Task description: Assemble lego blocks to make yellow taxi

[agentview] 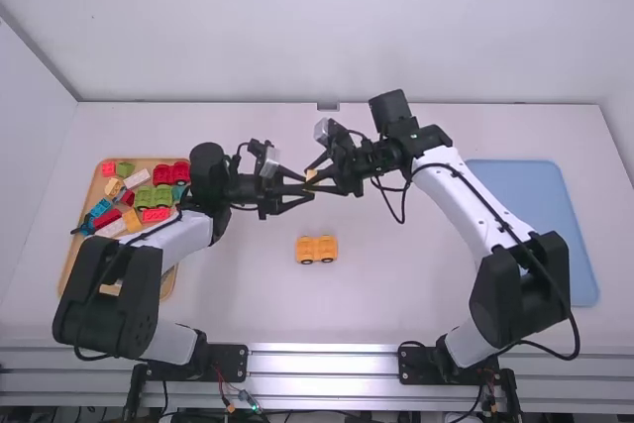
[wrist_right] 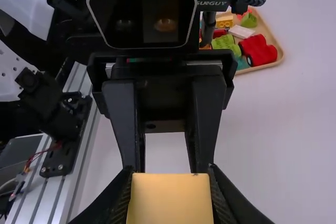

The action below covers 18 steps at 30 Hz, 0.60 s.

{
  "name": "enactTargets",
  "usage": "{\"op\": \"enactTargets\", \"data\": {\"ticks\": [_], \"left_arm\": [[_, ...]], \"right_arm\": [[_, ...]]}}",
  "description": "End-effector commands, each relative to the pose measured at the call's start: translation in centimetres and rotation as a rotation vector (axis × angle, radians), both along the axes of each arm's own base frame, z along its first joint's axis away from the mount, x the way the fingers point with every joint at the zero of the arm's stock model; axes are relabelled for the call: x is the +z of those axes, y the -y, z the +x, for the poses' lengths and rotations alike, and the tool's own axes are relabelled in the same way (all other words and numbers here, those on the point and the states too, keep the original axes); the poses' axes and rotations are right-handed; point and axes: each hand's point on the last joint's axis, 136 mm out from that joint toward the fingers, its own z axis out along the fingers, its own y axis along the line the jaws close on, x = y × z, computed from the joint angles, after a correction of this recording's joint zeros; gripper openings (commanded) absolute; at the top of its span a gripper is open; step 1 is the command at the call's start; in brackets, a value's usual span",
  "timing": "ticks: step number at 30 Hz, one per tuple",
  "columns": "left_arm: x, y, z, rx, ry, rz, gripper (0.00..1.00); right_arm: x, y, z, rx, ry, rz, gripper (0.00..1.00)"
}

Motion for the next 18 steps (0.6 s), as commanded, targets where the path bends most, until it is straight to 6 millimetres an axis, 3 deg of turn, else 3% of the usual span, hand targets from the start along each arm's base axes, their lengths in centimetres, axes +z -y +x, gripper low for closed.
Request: {"op": "enactTargets", "data": {"ticks": [1,4,11,18], "left_arm": [[0.6,0.5,0.0,-0.006,0.016,-0.005,0.18],[0.9,0.4,0.3,0.009,0.004,-0.012,0.18],[3.8,0.0,0.6,0.038,0.061,-0.069,0.19],[6.1,-0.1,0.3,0.048,0.144,-0.117,0.17]], "right_arm": [[2.0,-0.4,-0.2,0.013,0.047,0.032,0.20],[2.5,-0.5,-0.2,0.024,0.051,0.061,0.33],[5.3,0.2,0.4,0.072,0.108,0.211,0.42],[7.5,0.5,1.0,0.089,0.112,0.297,0.37]]}}
